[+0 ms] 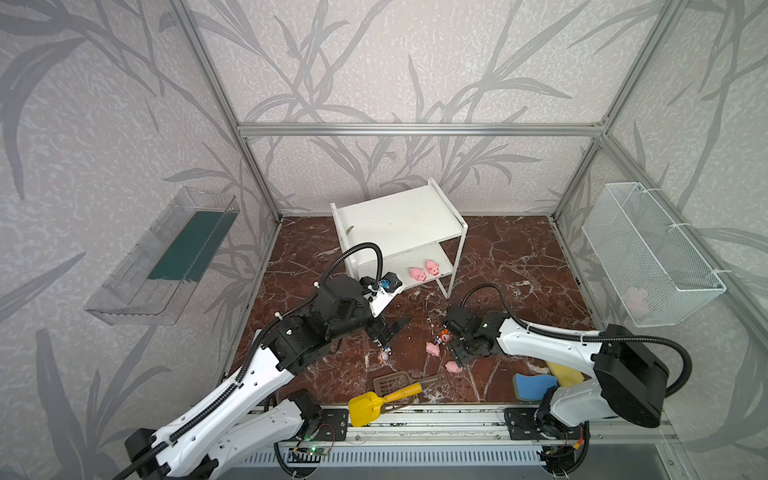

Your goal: Place and organize the plastic toys onto the shelf

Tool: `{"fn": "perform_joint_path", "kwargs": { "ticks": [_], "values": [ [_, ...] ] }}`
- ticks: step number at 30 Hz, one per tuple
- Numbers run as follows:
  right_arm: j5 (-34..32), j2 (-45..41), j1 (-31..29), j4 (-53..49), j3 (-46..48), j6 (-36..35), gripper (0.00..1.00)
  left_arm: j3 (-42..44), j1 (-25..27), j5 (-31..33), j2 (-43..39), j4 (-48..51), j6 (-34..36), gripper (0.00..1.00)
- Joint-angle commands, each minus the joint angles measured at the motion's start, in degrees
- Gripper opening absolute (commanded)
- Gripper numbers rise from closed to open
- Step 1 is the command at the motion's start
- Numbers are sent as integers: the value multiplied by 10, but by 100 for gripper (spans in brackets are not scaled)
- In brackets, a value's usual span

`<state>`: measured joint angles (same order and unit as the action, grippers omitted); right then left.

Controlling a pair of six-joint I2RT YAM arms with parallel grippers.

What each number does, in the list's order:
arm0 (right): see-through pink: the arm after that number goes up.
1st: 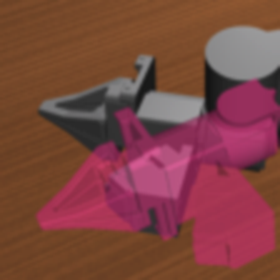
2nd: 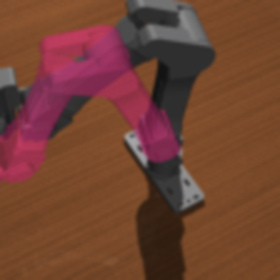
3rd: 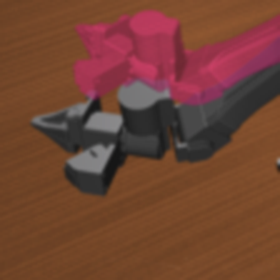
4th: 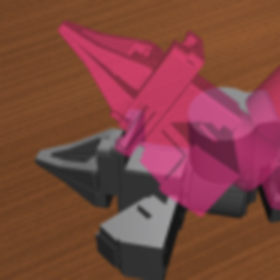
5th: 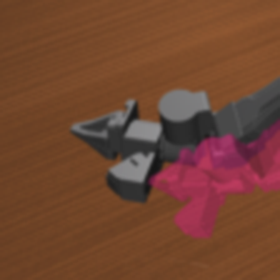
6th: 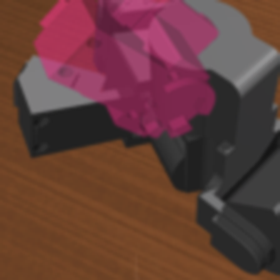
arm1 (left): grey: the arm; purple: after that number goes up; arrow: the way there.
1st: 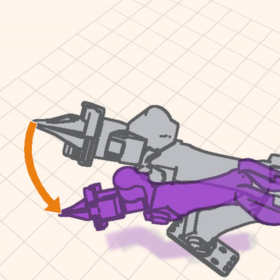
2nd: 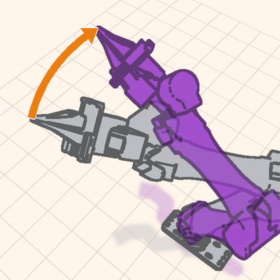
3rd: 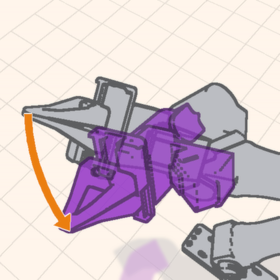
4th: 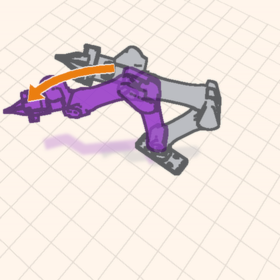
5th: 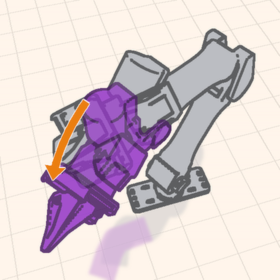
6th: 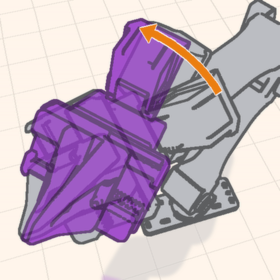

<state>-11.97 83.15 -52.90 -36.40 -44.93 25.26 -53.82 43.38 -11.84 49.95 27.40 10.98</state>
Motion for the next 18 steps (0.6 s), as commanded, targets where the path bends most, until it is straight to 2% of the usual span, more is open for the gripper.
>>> {"fn": "perform_joint_path", "kwargs": {
  "ticks": [1,5,10,18],
  "values": [
    [-12,-22,-20,-45,2,19,78,0,-2,2,-7,-1,14,99],
    [-32,-43,-33,-69,10,42,78,-1,-2,1,-7,-1,14,99],
    [-54,-94,-33,-103,5,35,78,-1,-2,-1,-4,-1,13,99],
    [68,-169,-54,-13,55,-45,73,-2,-2,-3,-2,-1,13,99]
  ]
}}
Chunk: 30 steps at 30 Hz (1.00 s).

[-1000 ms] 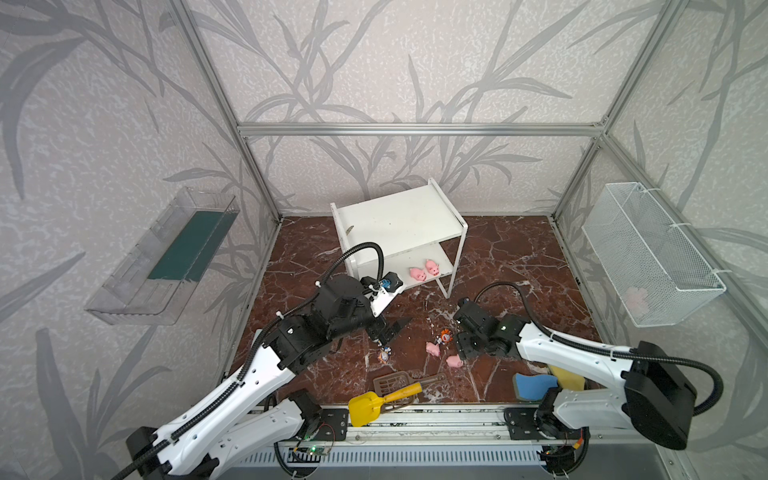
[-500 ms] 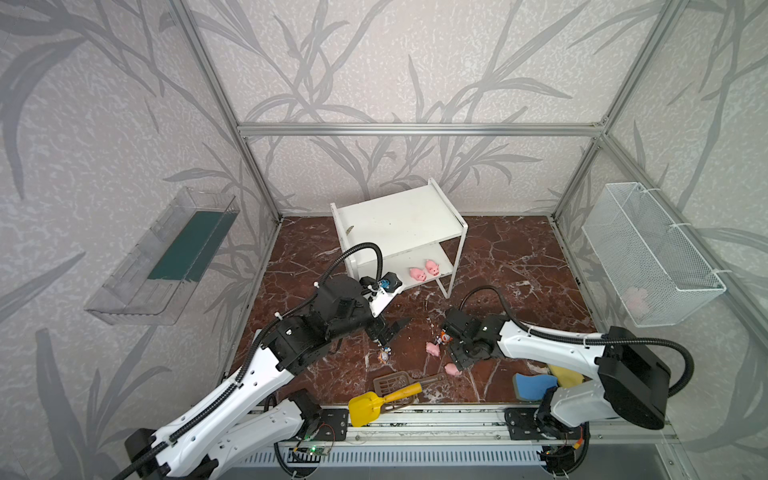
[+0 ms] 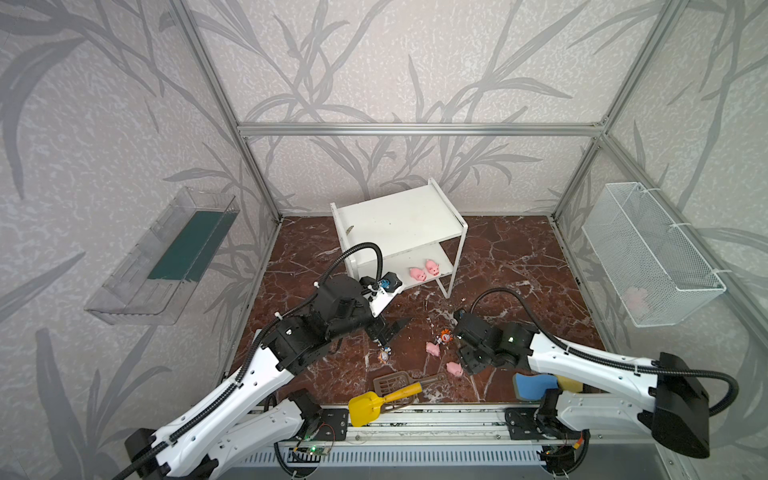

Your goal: Place and organize the plastic toys onto the shelf

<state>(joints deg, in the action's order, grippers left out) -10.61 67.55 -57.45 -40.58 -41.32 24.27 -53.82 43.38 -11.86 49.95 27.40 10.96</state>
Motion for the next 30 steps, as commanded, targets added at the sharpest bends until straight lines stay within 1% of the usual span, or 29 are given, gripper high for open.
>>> {"fn": "perform_joint_path", "kwargs": {
  "ticks": [1,4,5,8,17,24,30],
  "values": [
    [70,-14,-8,39,25,-40,73,-1,-2,-1,-2,-1,13,99],
    [99,-4,-9,59,33,-52,72,-1,-2,-2,0,-1,14,99],
    [102,3,-25,63,33,-53,72,-1,-2,-1,0,-1,14,99],
    [116,23,-28,80,33,-59,70,-2,-2,-1,1,-1,14,99],
    [110,69,-28,98,33,-52,63,-2,-2,0,1,-2,14,99],
    [98,85,-29,106,39,-42,52,0,-2,3,-4,-1,15,99],
    [102,76,-28,108,43,-44,39,0,-2,4,-2,-1,15,99]
  ]
}}
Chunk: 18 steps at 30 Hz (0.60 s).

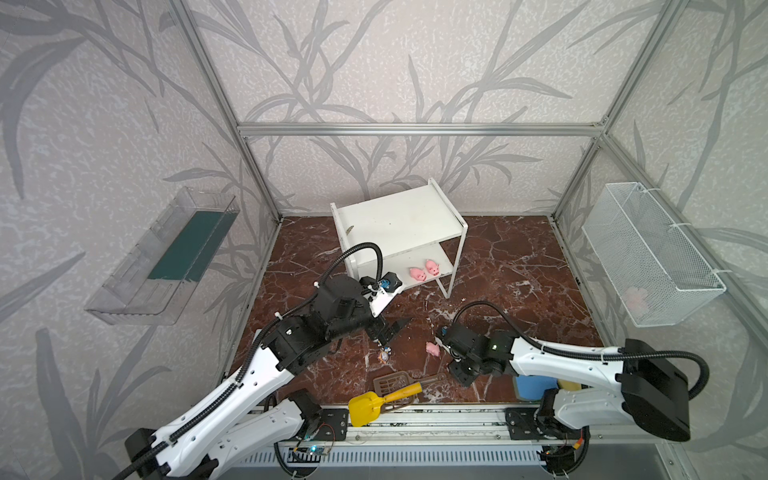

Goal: Place and organize the plastic toys onto the shelf
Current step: 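Close the right gripper on the pink pig and lift it toward the shelf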

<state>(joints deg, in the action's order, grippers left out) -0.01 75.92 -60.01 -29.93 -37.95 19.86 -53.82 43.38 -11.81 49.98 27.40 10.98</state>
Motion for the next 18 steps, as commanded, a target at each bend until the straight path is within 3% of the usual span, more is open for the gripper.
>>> {"fn": "perform_joint_path", "kwargs": {
  "ticks": [1,6,12,18],
  "values": [
    [-2,-10,-3,2,10,0,36,0,-2,4,-3,-1,14,99],
    [7,-17,-4,4,17,5,34,-1,-2,2,0,-1,14,99],
    [2,-14,-7,14,27,11,48,-1,-1,2,2,-2,14,99],
    [-5,-9,-7,19,27,13,47,-1,-2,1,4,-1,13,99]
  ]
}}
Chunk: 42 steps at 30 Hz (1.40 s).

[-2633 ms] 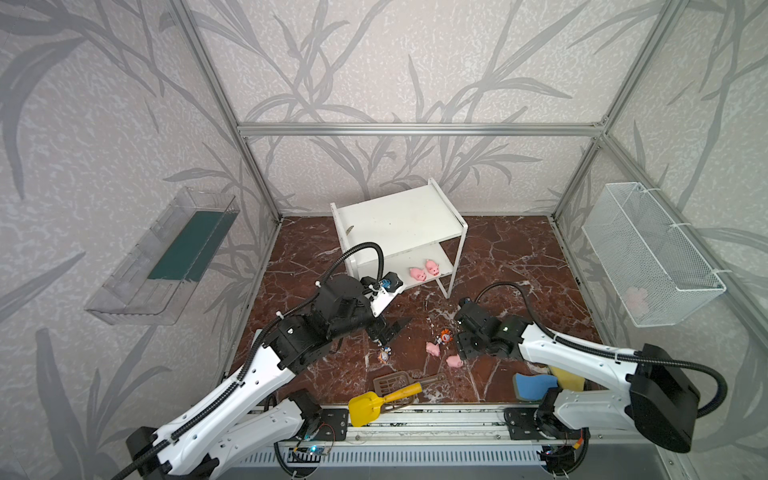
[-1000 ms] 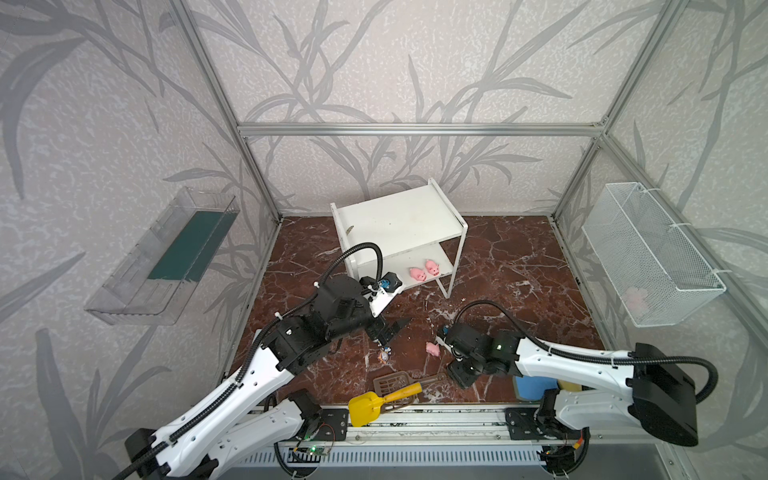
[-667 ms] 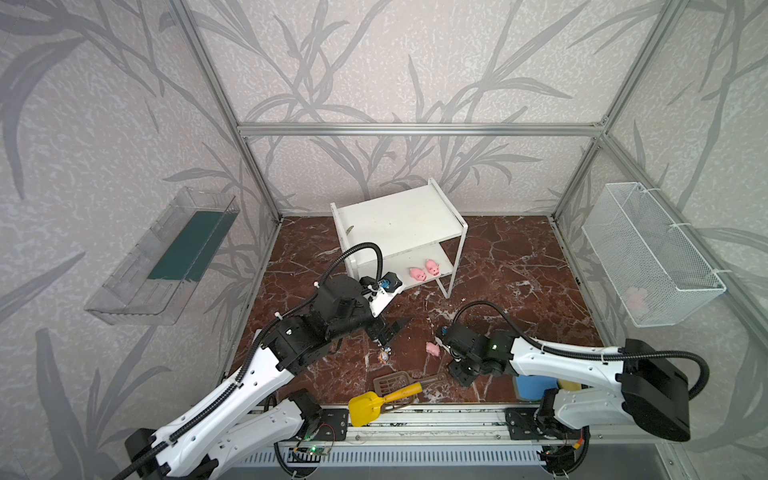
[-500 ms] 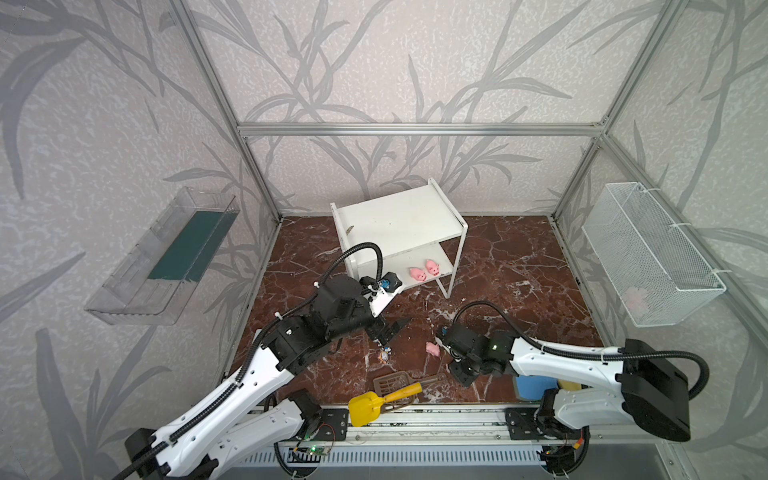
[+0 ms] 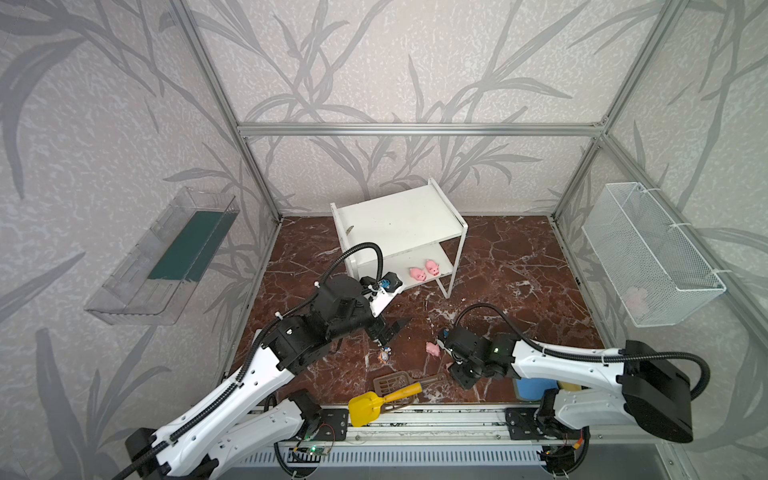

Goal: Place and organize the plastic toys onto the shelf
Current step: 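Close the right gripper on the pink pig and lift it toward the shelf, then carry the pig to the shelf's lower tier and set it beside the others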

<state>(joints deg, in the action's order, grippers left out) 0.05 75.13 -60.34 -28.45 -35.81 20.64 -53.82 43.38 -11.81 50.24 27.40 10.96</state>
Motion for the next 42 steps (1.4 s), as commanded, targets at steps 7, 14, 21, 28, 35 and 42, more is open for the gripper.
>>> {"fn": "perform_joint_path", "kwargs": {
  "ticks": [7,14,21,28,35,42],
  "values": [
    [-4,-14,-10,5,5,3,35,0,-2,3,2,-1,14,99],
    [-20,-43,-15,-27,-5,9,29,-1,-2,3,3,-2,14,99],
    [-42,-95,-15,-45,-47,18,29,-2,-2,7,-1,1,14,99],
    [-86,-97,-15,-13,-117,25,29,-18,15,70,-17,33,27,99],
    [-147,-50,-14,26,-199,5,29,-15,41,120,-53,73,12,99],
    [-180,20,-5,71,-267,4,29,6,49,137,-100,87,-6,99]
  ]
}}
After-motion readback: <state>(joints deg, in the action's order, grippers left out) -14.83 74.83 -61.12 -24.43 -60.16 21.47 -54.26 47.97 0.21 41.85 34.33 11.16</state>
